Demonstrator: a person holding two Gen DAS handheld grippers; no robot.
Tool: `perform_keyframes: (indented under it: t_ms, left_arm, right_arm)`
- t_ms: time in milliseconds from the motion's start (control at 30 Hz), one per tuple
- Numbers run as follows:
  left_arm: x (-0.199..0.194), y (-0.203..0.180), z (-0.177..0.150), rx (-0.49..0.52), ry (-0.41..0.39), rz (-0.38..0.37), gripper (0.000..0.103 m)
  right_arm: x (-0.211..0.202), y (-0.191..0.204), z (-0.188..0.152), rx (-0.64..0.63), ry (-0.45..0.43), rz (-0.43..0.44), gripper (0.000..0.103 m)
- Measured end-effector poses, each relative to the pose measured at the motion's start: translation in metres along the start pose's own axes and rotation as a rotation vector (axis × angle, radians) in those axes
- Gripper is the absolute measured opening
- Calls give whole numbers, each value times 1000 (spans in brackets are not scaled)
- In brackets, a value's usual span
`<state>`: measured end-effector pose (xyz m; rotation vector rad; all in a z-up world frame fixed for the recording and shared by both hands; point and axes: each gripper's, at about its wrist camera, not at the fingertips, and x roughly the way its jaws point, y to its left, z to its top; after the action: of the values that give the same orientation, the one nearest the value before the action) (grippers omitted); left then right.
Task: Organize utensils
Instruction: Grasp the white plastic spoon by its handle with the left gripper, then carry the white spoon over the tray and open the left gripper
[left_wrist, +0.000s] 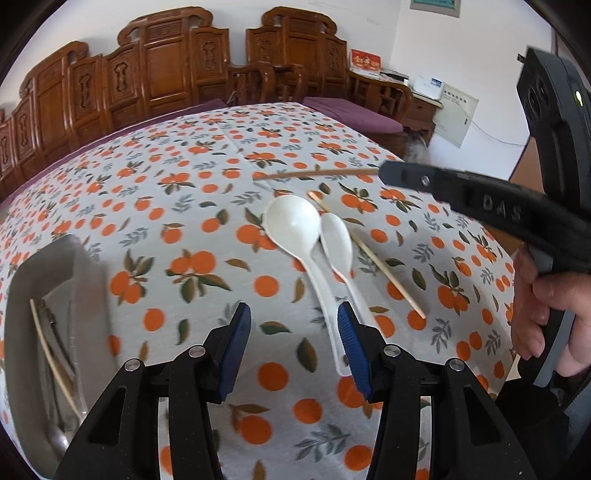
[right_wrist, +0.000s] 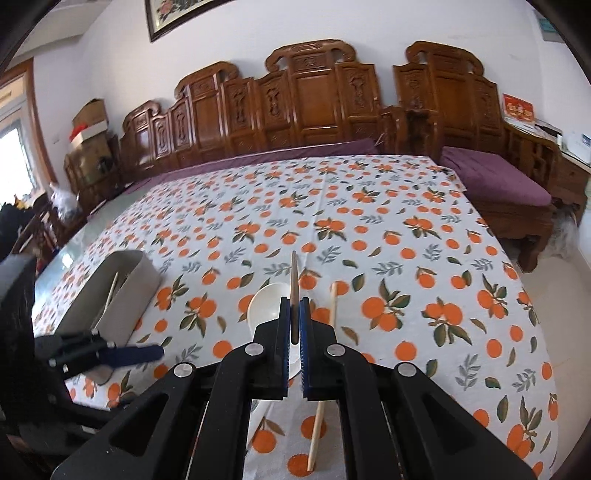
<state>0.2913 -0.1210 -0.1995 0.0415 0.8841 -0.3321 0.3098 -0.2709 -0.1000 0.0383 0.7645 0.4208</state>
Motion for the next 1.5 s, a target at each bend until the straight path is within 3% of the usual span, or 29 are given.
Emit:
perform_keyframes:
  t_ms: [367, 633, 1033, 1500]
  left_arm:
    - [31, -21, 5, 37, 41, 26, 42]
    - [45, -10, 3, 3, 86, 15, 11]
    - [9, 8, 2, -5, 46, 27, 10]
    - [-59, 45, 8, -46, -60, 67, 10]
  right_arm:
    - [1, -9, -1, 44, -10, -25, 5]
    - [2, -6, -1, 36, -9, -21, 6]
    - [0, 1, 5, 33, -44, -15, 5]
    - [4, 33, 11, -2, -55, 41, 6]
